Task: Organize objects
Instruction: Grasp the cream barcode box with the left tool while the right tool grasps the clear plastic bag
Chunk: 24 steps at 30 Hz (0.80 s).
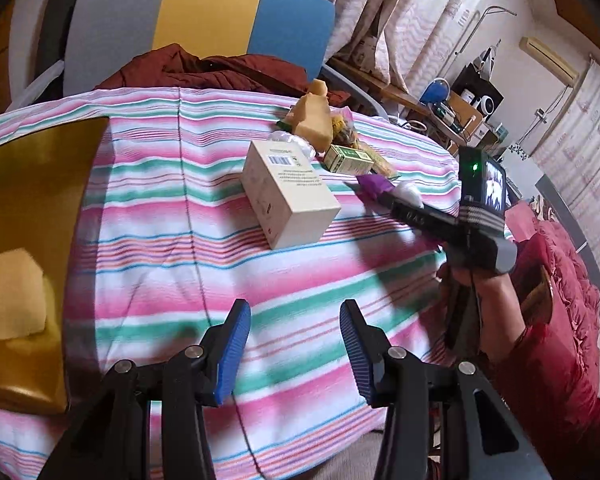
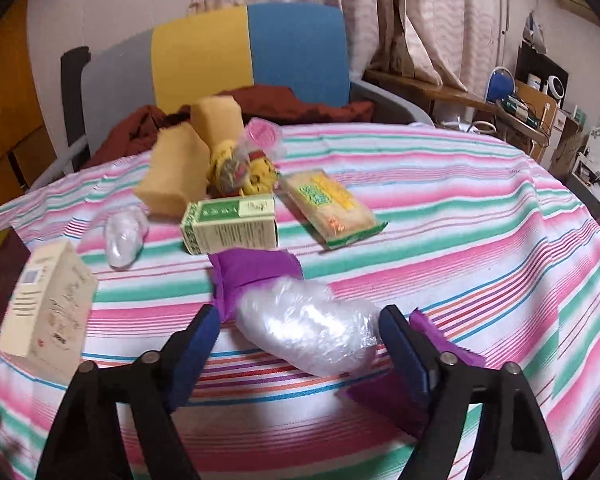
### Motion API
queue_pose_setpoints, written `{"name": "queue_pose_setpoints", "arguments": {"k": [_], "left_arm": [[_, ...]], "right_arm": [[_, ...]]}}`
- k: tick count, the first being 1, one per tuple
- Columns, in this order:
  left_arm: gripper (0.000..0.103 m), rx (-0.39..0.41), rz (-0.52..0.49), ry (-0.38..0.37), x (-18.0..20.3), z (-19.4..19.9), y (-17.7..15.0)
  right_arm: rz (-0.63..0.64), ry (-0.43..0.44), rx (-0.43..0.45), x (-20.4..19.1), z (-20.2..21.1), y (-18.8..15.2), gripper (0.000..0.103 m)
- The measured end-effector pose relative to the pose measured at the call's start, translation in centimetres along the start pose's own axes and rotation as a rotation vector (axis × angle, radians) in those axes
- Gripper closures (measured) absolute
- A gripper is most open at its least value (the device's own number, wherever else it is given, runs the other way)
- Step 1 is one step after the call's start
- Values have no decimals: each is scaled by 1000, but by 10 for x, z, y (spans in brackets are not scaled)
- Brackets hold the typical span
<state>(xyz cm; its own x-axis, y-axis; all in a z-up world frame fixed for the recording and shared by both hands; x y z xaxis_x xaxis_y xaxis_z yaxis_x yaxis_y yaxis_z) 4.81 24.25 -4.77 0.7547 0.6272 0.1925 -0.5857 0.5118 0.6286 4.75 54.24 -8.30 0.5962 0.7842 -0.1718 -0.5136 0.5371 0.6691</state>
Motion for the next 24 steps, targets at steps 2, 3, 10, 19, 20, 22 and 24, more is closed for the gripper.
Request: {"name": "queue_pose_setpoints", "arguments": {"k": [2,3,10,19,20,22,24], "left_arm": [[56,1,-1,7,-1,-6,5],[56,2,1,12,-1,-10,8],[35,-3,18,31,1,-44,34],[25,25,-33,92,15,-77,70],[25,21,-45,119,15,-83,72],[25,12,-52,157,13,-91,74],[27,7,-44,179,7,-99,73]], "right_arm": [[-14,12,-24,2,-5,-5,46],[-22,15,-26,3,-5,-8,57],[-53,105,8,-1,8,-25,65],[-48,151,32,-12,15,-40,64],[-51,154,32,-11,13,-39,64],[-55,158,34,-10,13,-39,64],[-58,161,36,-11,12,-38,64]]}}
Point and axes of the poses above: each gripper's, at about its wrist camera, not at the fingertips, and z roughly against the way its jaws point, x to its right, y to its top, the point moved 1 cm from there along -z, roughly the way its jaws point, and after that the axes turned 13 degrees about -z, right-handed, at the moved point
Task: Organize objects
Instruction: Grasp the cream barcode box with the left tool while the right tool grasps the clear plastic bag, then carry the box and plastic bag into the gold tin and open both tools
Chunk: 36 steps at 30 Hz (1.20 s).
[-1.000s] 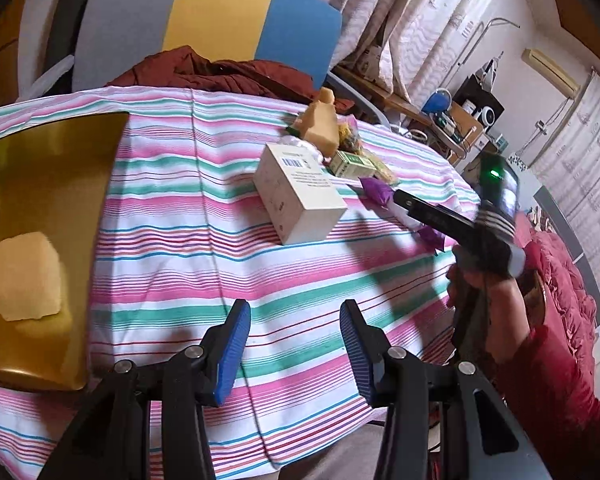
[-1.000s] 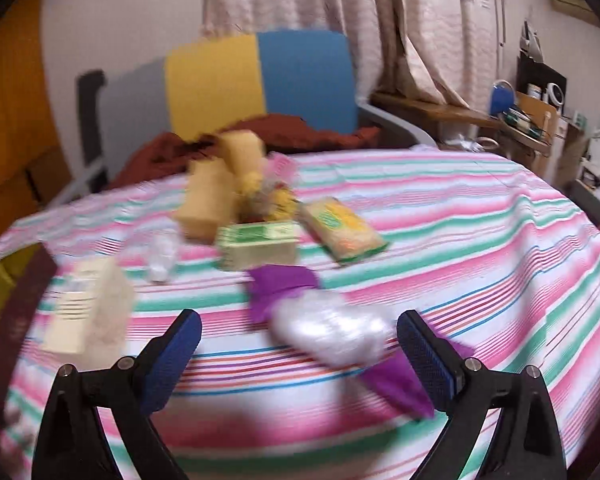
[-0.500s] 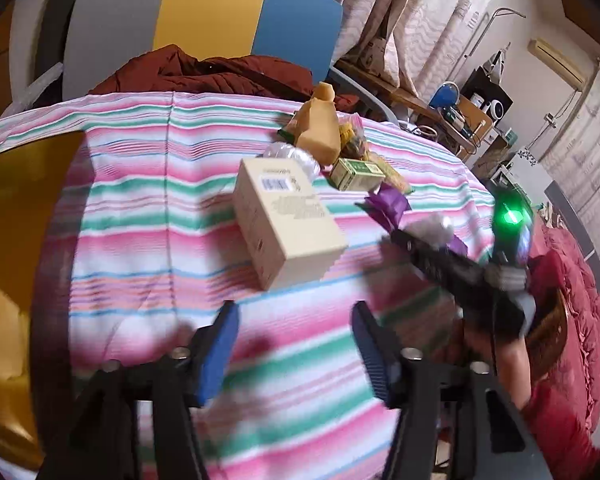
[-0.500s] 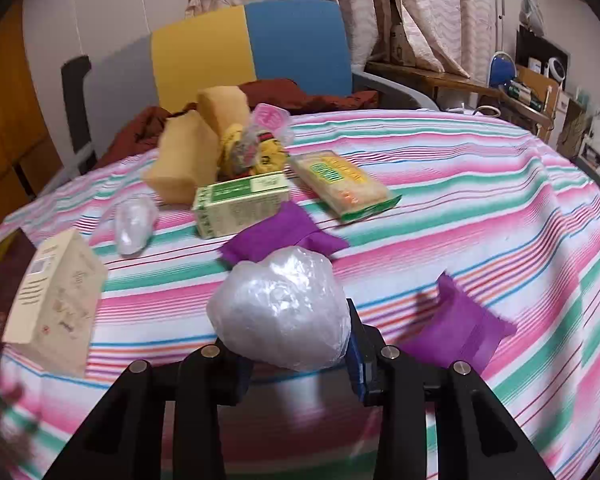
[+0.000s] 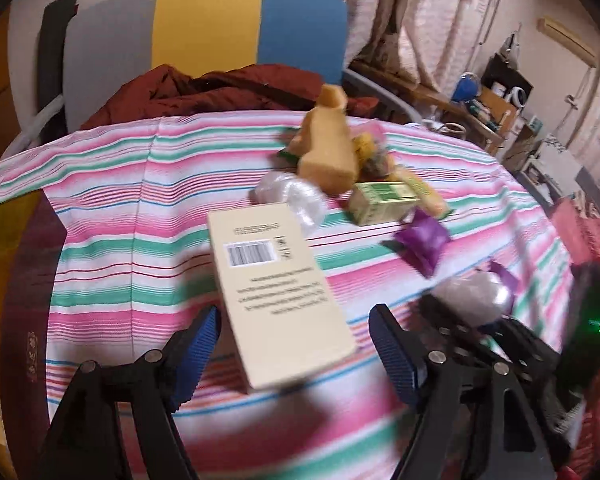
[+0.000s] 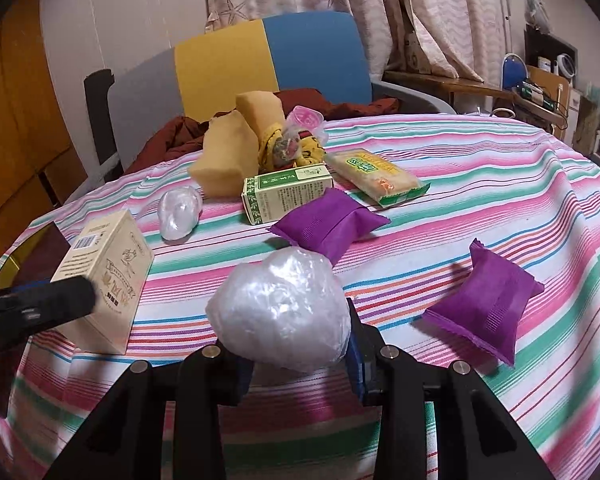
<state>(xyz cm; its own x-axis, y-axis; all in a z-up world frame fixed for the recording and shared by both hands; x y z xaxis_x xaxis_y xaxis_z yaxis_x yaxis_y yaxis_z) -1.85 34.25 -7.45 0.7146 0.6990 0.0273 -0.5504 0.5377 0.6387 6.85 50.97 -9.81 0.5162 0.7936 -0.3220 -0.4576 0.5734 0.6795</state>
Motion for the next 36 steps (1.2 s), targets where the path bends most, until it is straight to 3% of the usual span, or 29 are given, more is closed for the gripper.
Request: {"name": "queue_pose_setpoints", "arguments": {"k": [1,2,6,10,20,26,31,36], "left_arm": [[28,5,0,10,-3,-3,-1],[35,15,-6,14,-5,-5,-2],[41,67,-56,21,-10,-6,-10],[52,102,-78,39,-13,-5,-21],[52,121,-17,-16,-23,-6,-31],[53,131,-12,-55,-26,2,-42],[53,154,-77,-64,-17,22,-57],[53,206,-43,-92,-24,55,-70]], "right_arm": [[-1,1,1,0,-1,1,64],[-1,2,2,0,0,0,64],[-5,5,8,1,0,-1,64],[-5,3,13,0,1,-2,64],[-10,-19,46,0,9,-6,65],[-34,8,7,-9,16,-16,65],[-5,46,-26,-32,23,-29,65],[41,81,-45,-58,31,-40,65]]}}
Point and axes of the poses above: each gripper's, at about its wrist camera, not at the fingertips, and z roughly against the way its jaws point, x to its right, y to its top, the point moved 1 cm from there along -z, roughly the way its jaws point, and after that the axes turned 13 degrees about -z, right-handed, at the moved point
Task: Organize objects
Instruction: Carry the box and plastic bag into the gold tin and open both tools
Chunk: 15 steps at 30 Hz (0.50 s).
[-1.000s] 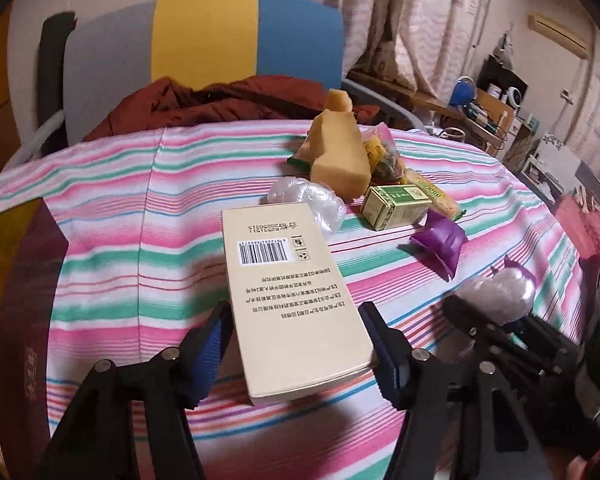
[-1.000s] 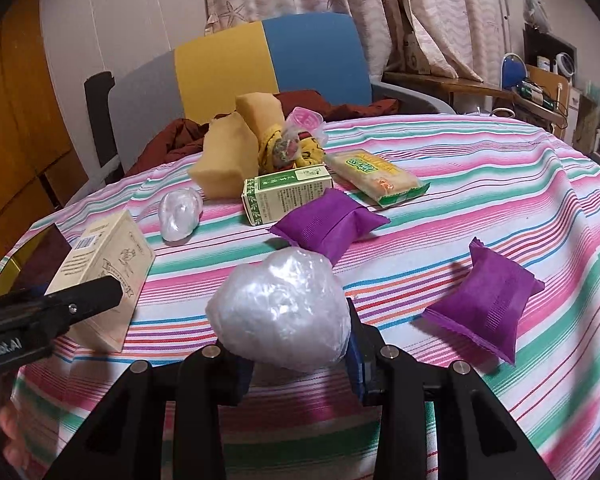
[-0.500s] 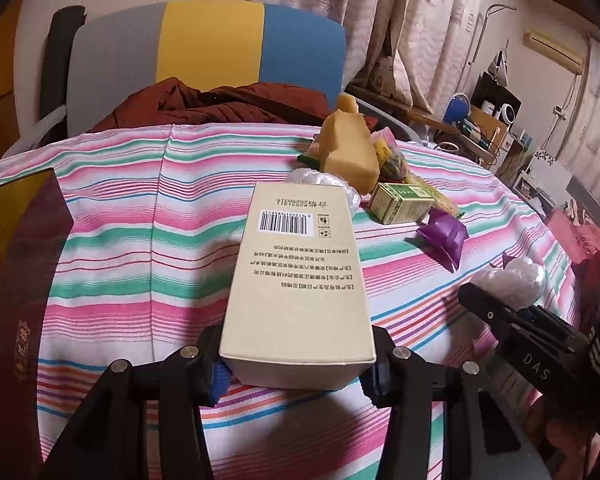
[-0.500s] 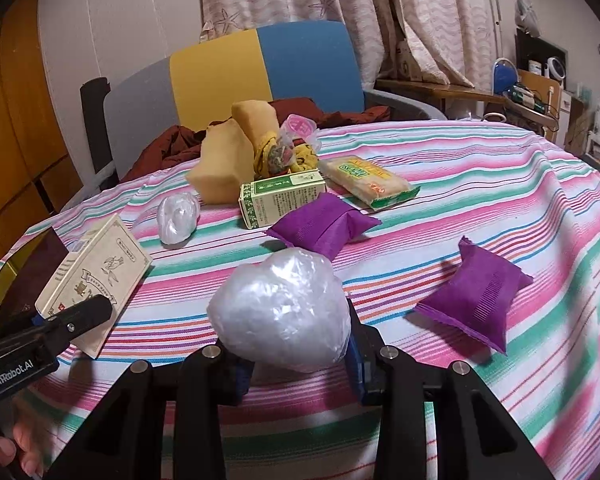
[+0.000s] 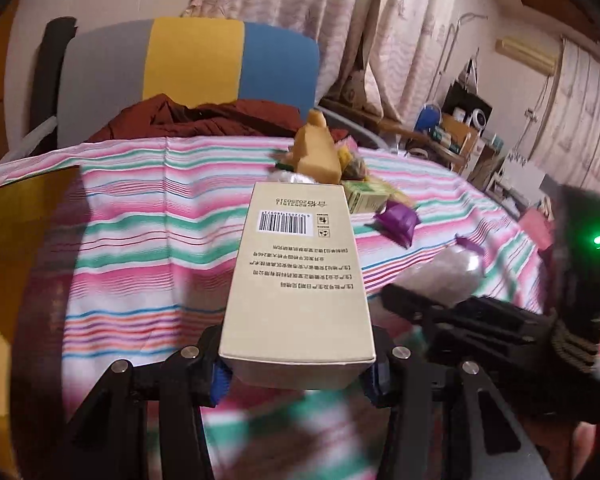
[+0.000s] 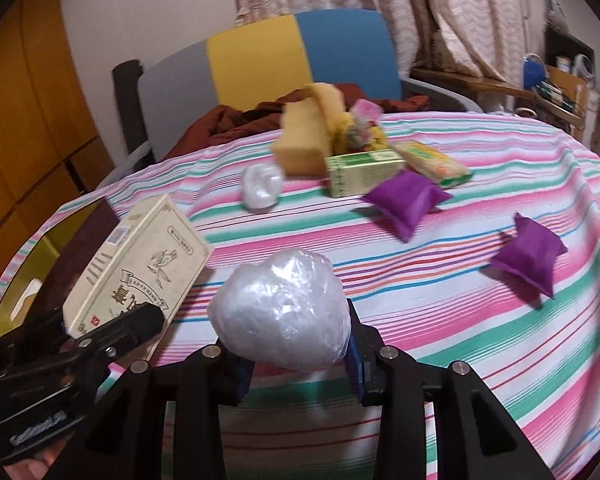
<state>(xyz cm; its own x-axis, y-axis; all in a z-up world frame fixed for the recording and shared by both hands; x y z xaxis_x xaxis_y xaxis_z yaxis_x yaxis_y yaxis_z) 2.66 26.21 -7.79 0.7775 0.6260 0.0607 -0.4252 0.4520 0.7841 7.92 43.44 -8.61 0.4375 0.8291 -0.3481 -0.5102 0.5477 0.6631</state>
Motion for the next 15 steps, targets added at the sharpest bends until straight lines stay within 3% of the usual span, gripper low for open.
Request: {"name": "queue_pose_setpoints", "arguments": {"k": [6,15], "left_arm": [[53,79,61,-1,-21,56,-7],[53,143,195,106,-88,130,-27]], "right_arm": [[31,48,-19,-30,8,-8,65],[120,201,-30,-102,29,-19,65]]}}
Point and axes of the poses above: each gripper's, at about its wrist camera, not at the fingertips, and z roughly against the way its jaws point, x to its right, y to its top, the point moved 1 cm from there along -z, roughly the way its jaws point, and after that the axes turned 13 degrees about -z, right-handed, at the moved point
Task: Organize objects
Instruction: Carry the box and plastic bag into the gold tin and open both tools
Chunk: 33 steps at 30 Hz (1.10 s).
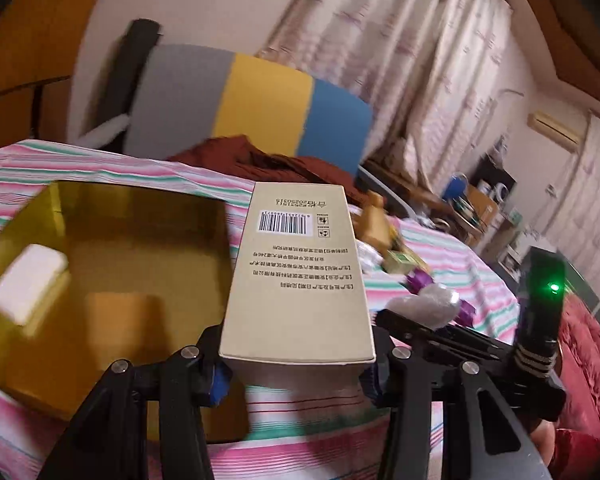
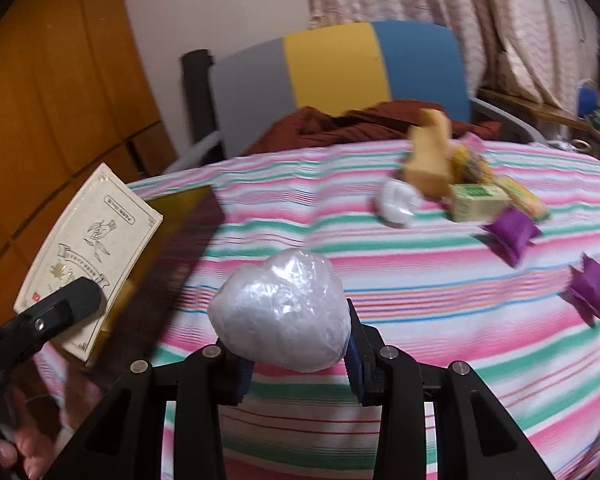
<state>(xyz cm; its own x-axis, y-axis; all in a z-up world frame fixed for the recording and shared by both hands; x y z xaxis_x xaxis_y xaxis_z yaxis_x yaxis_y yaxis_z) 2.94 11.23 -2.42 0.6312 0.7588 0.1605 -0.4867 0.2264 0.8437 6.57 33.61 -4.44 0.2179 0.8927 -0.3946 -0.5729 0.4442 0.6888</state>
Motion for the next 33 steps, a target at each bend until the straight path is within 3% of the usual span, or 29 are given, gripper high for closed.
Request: {"name": "queue_pose_setpoints", "arguments": {"k": [10,18,20,22,24,28,33], "left_arm": [[53,-49,93,199,-86,28,-13],[53,-154,129,275,-120,21,-36],[53,-182,133,283,-123,17,-39],[53,-196,131,293,-126,15,-42],[52,-203,122,302,-126,16,-43],[52,-219,147,322,-132,15,-43],[35,-205,157,385,-133,23,-41]], "right_arm": [[84,174,-41,-84,-1,-6,65],[175,235,-120,-136,-19,-23,63],[177,230,-141,-139,-26,-27,57],[169,234,-146,-139,-26,-30,28],[153,248,-120,-136,-18,-32,16],[155,236,-91,-134,-11,-32,15],[99,236,-92,-123,-9,-30,14]]}}
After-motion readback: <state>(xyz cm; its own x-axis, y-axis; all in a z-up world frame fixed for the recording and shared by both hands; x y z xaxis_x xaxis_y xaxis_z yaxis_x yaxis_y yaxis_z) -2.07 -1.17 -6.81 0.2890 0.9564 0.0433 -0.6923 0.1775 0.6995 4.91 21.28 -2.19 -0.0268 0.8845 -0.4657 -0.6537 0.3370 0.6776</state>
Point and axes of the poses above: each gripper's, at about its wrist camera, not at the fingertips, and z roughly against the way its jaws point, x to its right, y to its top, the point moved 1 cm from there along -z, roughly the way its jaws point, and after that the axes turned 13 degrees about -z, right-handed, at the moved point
